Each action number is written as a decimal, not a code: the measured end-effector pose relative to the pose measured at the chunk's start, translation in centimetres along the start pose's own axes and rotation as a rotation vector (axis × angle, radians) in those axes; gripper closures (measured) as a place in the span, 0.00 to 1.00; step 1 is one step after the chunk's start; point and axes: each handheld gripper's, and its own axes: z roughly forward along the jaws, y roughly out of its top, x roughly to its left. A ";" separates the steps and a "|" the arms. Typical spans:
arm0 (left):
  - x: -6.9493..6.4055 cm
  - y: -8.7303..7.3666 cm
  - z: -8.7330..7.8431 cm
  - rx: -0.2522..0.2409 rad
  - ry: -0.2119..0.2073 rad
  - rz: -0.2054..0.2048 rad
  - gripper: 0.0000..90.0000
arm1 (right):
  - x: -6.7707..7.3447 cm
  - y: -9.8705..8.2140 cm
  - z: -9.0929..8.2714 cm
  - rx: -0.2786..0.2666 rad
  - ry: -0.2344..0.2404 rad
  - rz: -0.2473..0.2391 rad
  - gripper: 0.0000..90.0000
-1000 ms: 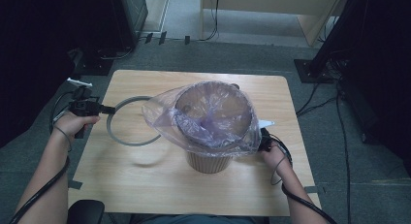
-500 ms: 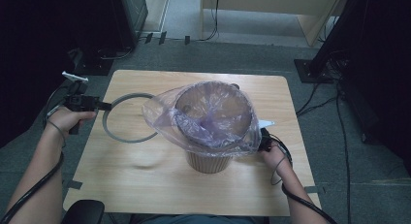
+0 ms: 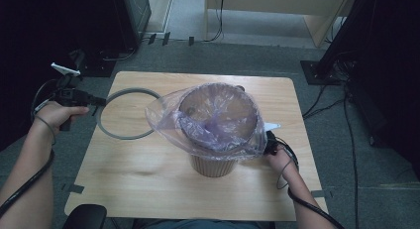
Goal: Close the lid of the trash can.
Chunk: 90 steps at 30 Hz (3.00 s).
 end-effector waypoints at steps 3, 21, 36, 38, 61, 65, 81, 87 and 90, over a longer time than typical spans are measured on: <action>-0.2 0.3 -0.7 -0.006 0.006 -0.002 0.94 | 0.0 0.0 0.0 0.000 0.000 0.000 0.15; -0.8 1.7 -4.1 -0.017 0.001 -0.020 0.94 | 0.0 0.0 0.0 0.000 0.000 0.000 0.15; -1.8 2.9 -7.8 -0.063 -0.026 -0.025 0.94 | 0.0 0.0 0.0 0.000 0.000 0.000 0.15; -2.1 3.1 -8.1 -0.067 -0.024 -0.022 0.94 | 0.0 0.0 0.0 0.000 0.000 0.000 0.15; -7.9 6.1 -7.6 -0.060 -0.084 0.057 0.94 | 0.0 0.0 0.0 0.000 0.000 0.000 0.15; -9.0 6.4 -6.9 -0.060 -0.109 0.072 0.94 | 0.0 0.0 0.0 0.000 0.000 0.000 0.15; -13.0 7.5 -4.7 -0.018 -0.150 0.137 0.94 | 0.0 0.0 0.0 0.000 0.000 0.001 0.15; -14.7 7.7 -4.0 -0.002 -0.167 0.172 0.94 | 0.0 0.0 0.0 0.000 0.000 0.001 0.15; -15.3 7.6 -3.6 0.011 -0.173 0.192 0.94 | 0.0 0.0 0.0 0.000 0.000 0.001 0.15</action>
